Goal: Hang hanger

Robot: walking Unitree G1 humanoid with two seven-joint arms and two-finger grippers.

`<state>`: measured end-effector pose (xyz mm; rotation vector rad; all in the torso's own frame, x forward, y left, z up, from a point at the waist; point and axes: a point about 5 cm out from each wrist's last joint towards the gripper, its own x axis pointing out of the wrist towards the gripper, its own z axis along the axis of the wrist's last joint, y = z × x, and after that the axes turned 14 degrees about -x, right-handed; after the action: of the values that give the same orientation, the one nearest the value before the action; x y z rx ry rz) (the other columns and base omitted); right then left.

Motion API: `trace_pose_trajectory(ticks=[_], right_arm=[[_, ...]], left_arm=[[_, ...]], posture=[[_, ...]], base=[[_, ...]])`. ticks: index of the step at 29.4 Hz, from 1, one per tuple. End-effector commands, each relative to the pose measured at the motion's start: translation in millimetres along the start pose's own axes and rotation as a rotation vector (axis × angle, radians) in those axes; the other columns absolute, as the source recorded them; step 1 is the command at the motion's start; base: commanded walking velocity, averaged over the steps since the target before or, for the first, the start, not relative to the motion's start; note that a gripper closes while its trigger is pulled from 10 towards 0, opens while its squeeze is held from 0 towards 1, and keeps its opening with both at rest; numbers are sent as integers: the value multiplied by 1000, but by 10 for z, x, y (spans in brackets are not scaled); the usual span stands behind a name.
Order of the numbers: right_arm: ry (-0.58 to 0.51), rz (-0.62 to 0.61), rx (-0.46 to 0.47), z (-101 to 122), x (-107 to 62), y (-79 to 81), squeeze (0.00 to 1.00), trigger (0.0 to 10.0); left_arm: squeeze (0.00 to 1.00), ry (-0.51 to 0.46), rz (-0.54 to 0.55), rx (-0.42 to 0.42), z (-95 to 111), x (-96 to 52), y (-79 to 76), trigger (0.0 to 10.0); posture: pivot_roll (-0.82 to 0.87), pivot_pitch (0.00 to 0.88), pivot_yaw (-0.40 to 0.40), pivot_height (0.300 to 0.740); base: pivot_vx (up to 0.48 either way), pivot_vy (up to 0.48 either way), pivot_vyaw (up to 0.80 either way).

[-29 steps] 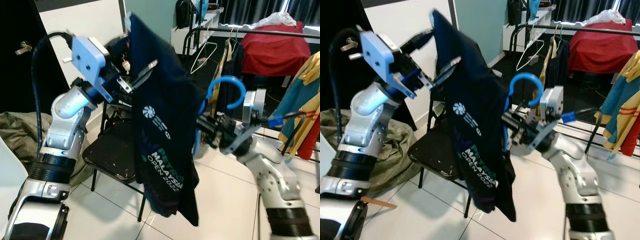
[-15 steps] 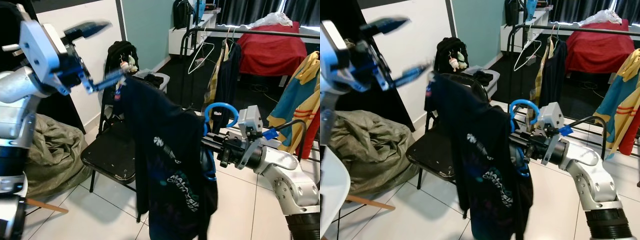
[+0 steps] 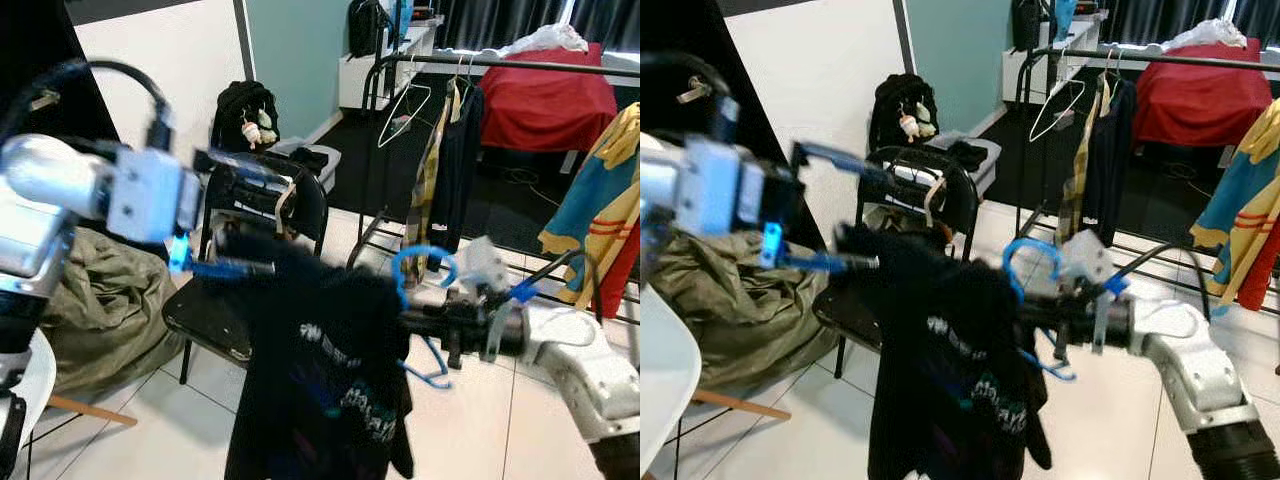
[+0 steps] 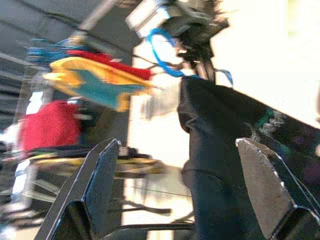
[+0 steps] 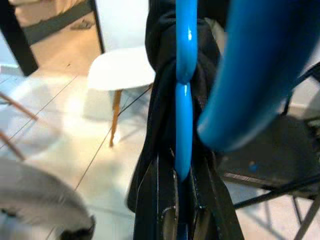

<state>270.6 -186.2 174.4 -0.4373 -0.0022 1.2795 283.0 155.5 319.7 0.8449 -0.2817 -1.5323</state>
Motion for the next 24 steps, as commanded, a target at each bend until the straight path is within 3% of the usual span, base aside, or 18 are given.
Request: trace_pose_trajectory(ticks=[1, 5, 12, 18, 20, 24], right_arm=[[36, 66, -37, 22, 45, 44, 0, 10000], [51, 78, -40, 5, 59, 53, 0, 10000], [56, 154, -61, 0, 207, 138, 0, 10000], [56, 157, -89, 22, 277, 130, 0, 10000], [33, 152, -98, 56, 322, 122, 0, 10000], [19, 152, -102, 81, 343, 123, 0, 10000]], left_arm=[[0, 81, -116, -19, -66, 84, -76, 10000], [0, 94, -144, -28, -84, 107, -92, 10000], [0, 126, -267, -122, -218, 272, -248, 10000], [0, 127, -277, -183, -283, 380, -300, 10000], [0, 85, -249, -249, -327, 480, -322, 10000], [0, 62, -223, -295, -363, 545, -333, 10000]], posture=[[-58, 0, 62, 740], [-58, 0, 63, 740], [-52, 0, 65, 740], [-52, 0, 65, 740], [-54, 0, 67, 740], [-54, 0, 68, 740]], base=[[0, 0, 0], [0, 0, 0], [0, 0, 0], [0, 0, 0], [0, 0, 0], [0, 0, 0]])
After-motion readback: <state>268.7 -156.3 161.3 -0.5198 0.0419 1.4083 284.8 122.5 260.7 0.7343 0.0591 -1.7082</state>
